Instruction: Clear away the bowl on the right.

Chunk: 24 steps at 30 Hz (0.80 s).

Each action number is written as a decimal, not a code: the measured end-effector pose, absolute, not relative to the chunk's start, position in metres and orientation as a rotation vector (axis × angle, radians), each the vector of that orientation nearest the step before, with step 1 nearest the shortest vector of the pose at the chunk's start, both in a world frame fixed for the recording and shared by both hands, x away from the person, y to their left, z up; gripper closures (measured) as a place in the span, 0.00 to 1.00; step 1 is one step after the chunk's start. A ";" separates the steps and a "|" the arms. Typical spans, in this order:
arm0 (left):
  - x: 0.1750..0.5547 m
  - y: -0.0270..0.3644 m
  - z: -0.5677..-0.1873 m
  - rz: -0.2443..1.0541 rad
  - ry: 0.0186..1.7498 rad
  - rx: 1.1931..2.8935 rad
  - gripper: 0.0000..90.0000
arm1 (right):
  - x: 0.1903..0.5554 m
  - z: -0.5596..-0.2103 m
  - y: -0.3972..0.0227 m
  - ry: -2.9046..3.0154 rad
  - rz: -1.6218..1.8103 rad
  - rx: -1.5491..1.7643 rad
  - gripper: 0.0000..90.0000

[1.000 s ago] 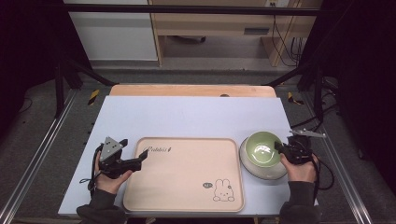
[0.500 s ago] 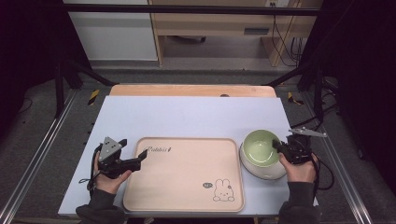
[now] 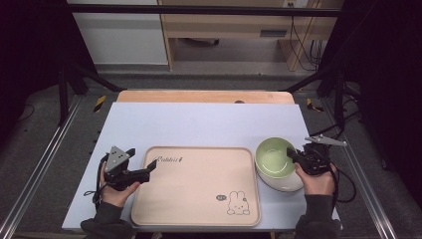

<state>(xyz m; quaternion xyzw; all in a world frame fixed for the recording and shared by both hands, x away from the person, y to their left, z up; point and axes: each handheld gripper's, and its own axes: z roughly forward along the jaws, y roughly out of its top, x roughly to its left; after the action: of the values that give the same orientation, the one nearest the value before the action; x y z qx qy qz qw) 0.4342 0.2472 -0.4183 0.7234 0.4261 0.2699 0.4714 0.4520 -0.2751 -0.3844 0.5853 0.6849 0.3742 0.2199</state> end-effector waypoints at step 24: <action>0.434 0.247 -0.418 0.659 1.037 1.773 0.14 | 0.447 -0.374 -0.241 2.003 1.109 1.505 0.92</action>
<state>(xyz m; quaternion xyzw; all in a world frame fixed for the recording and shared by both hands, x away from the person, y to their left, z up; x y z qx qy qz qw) 0.4337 0.2466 -0.4179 0.7245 0.4235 0.2692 0.4725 0.4470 -0.2412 -0.3738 0.5383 0.7162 0.3968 0.1994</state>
